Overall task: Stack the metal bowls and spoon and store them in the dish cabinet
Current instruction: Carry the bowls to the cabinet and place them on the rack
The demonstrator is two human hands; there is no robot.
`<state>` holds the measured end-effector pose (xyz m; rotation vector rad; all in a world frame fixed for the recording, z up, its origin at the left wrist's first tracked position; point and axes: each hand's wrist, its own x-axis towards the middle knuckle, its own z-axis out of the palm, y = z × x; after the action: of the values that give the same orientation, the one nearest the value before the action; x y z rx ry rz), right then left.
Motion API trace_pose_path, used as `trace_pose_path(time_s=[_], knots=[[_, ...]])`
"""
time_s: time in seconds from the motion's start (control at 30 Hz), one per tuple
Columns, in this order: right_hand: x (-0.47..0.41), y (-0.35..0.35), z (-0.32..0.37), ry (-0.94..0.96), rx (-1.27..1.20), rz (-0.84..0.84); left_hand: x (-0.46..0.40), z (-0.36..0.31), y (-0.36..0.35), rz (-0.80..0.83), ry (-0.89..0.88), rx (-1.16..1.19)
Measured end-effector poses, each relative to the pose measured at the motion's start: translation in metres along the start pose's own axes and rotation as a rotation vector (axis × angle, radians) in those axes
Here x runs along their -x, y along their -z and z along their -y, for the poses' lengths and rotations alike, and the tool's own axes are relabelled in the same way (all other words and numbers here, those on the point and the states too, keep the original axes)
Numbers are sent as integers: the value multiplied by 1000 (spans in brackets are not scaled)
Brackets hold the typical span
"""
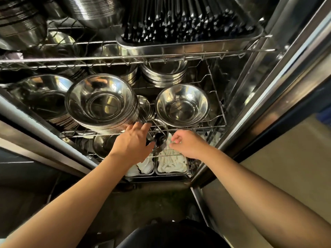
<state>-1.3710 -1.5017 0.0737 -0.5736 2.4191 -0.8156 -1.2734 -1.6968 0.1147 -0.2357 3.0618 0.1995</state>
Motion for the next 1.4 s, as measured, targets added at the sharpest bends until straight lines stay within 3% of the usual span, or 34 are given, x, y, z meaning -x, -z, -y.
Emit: trace_pose_path(time_s=[0.17, 0.3, 0.4, 0.67, 1.4], knots=[[34, 42, 10, 75, 162, -136, -19, -12, 13, -103, -85, 97], [41, 69, 15, 144, 222, -340, -37, -21, 19, -138, -108, 109], [37, 85, 14, 81, 283, -431, -49, -27, 21, -132, -112, 114], [18, 87, 6, -43, 163, -364, -68, -41, 13, -8, 27, 207], [8, 63, 15, -7, 215, -325, -43, -26, 5, -119, 118, 191]])
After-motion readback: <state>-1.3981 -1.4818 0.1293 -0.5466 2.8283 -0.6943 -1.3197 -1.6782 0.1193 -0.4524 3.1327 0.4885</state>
